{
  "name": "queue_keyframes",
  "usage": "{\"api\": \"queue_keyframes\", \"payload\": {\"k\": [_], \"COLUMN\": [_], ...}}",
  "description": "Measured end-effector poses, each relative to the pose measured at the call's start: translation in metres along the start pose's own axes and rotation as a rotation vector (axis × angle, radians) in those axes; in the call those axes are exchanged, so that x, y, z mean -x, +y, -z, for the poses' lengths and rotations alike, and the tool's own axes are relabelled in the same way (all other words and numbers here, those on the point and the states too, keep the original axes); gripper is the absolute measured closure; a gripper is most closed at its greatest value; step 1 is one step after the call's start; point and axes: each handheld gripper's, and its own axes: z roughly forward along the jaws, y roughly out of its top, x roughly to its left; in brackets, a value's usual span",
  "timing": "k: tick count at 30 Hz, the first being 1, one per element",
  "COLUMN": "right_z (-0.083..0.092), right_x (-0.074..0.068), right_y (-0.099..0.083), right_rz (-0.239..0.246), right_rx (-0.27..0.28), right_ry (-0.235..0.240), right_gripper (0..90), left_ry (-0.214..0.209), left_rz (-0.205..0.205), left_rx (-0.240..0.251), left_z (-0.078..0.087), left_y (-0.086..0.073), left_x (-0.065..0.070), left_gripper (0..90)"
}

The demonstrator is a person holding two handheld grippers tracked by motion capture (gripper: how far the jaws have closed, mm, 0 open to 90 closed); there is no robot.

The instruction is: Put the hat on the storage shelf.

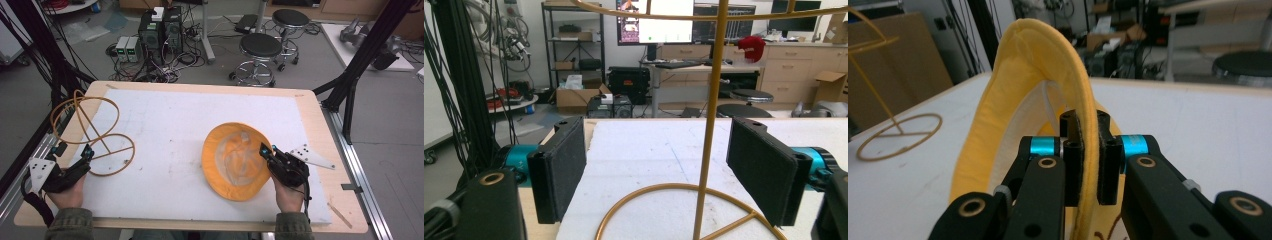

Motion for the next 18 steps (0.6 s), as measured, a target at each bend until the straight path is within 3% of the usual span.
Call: {"api": "queue_keyframes", "payload": {"k": [1,2,6,10,14,18], "right_z": [-0.002,-0.002,-0.001,-0.004,-0.009,-0.015], "right_x": [-0.004,-0.004,-0.01,-0.016,-0.022,-0.024], "right_y": [0.004,0.004,0.016,0.03,0.045,0.058], "right_rz": [0.033,0.033,0.087,0.124,0.151,0.158], "right_rx": [0.048,0.048,0.165,0.303,0.378,0.393], "right_ry": [-0.022,-0.022,-0.07,-0.083,-0.111,-0.136], "right_gripper": [85.0,85.0,85.0,85.0,85.0,85.0], "left_ry": [0.002,0.003,0.001,-0.006,-0.008,-0.004], "left_rz": [0.004,0.011,0.018,0.023,0.03,0.043], "left_rx": [0.001,0.002,0.008,0.008,0.01,0.018], "left_z": [0.0,0.001,0.002,0.002,0.003,0.004], "left_y": [0.0,0.0,0.0,0.0,0.0,0.0], "left_x": [-0.001,-0.001,-0.002,0.0,0.0,-0.002], "left_gripper": [24.3,24.3,24.3,24.3,24.3,24.5]}}
